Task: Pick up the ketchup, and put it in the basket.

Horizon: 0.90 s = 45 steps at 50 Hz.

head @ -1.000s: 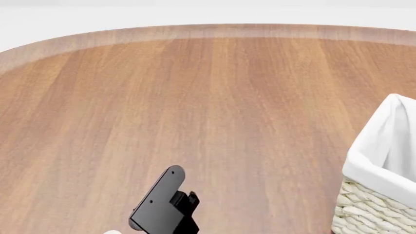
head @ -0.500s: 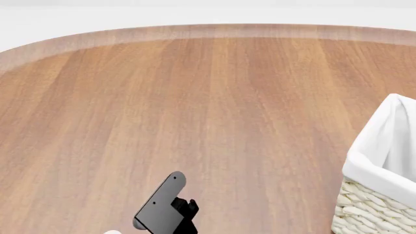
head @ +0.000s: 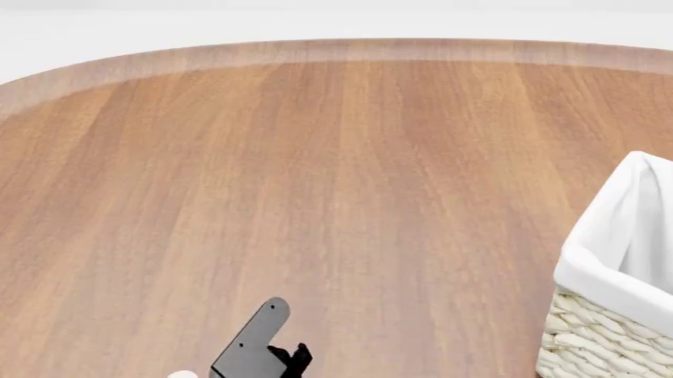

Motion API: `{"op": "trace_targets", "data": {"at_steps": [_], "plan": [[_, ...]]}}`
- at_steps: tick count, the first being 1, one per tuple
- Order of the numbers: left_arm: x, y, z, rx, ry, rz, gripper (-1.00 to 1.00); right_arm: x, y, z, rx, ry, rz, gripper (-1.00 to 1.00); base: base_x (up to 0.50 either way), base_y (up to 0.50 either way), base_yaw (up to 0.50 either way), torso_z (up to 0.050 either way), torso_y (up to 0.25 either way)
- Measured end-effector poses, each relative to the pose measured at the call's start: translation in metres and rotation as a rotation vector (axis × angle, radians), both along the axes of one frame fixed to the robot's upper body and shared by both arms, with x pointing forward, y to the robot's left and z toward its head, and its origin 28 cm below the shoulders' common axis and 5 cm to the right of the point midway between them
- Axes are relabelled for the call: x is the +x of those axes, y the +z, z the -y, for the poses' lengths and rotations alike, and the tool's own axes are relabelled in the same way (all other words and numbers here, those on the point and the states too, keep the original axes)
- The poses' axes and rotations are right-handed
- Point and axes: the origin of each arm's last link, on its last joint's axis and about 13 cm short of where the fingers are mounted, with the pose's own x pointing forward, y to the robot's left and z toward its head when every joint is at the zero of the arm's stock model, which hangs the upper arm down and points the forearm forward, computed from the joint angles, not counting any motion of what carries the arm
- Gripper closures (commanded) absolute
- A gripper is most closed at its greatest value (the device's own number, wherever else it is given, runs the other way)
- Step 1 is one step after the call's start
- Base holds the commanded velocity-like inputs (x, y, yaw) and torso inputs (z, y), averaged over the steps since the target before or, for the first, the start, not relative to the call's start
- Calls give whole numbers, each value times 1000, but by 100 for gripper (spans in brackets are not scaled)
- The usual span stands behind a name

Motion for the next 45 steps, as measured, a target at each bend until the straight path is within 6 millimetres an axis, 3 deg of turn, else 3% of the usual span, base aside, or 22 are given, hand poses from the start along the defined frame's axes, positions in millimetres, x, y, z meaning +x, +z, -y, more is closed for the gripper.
{"op": "trace_targets", "data": {"at_steps": [20,32,45], "plan": [[1,0,2,3,-7,-2,-100,-9,11,10,69,-54,47,100,0,0,0,0,0],[1,1,3,3,-15,3,-100,-18,47,29,150,-165,153,100,0,0,0,0,1],[3,3,4,5,-21,9,-100,-30,99,50,200,-287,300,100,0,0,0,0,0]]}}
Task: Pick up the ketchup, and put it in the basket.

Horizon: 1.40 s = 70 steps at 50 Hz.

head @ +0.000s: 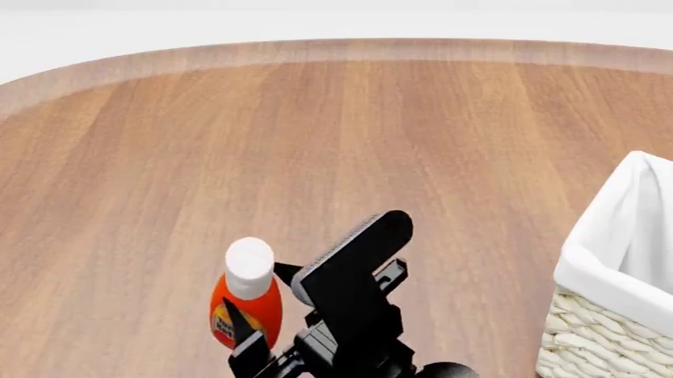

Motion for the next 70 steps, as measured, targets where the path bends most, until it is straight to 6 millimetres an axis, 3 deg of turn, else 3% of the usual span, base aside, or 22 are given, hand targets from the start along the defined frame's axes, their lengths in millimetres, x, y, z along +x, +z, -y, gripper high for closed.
{"op": "trace_targets", "data": {"at_steps": [23,33,50,70], "plan": [[2,3,1,-5,-8,13,-100,-25,109,28,33,-181,217,100,0,0,0,0,0],[3,3,3,-7,-12,16,-100,-34,147,41,43,-261,284,100,0,0,0,0,0],[4,4,3,-11,-14,20,-100,-40,189,65,13,-432,324,100,0,0,0,0,1],[4,2,4,-7,-17,16,-100,-45,219,102,3,-662,275,100,0,0,0,0,0]]}}
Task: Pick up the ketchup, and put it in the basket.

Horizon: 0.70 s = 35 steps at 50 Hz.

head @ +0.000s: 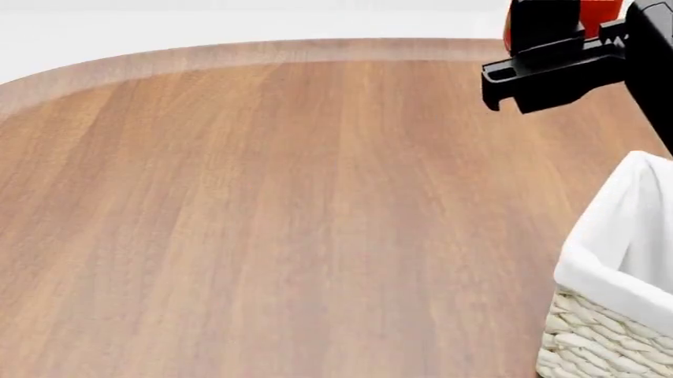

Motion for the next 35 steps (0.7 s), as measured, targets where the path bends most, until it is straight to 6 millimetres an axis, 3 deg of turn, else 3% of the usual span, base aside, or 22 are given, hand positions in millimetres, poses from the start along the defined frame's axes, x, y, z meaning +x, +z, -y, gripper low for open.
{"op": "trace_targets", "data": {"at_steps": [15,35], "plan": [[2,-1,0,-3,-2,-1,-100,5,4,25,31,-121,-64,100,0,0,0,0,1],[3,-1,2,0,-6,-4,-100,20,-16,48,43,-225,-174,100,0,0,0,0,0]]}}
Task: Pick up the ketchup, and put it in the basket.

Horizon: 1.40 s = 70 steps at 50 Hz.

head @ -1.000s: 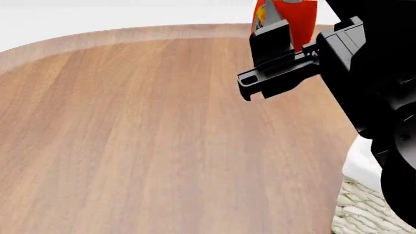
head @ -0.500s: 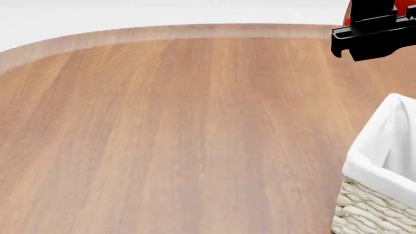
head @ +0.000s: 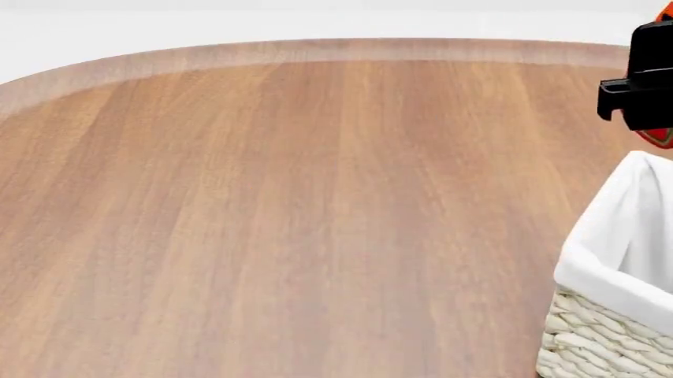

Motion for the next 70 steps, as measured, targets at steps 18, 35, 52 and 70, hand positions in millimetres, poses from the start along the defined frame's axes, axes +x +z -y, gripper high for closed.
{"op": "trace_targets", "data": {"at_steps": [18,35,52,70], "plan": [[-2,1,-1,2,2,3,-100,14,-20,19,41,-89,-71,100,0,0,0,0,1],[-4,0,-1,2,4,1,-100,31,-45,27,70,-133,-120,100,0,0,0,0,1],[-10,-2,-2,9,6,-3,-100,57,-73,32,97,-179,-161,100,0,0,0,0,0],[-17,-3,-4,16,8,-5,-100,69,-89,37,105,-252,-197,100,0,0,0,0,1]]}}
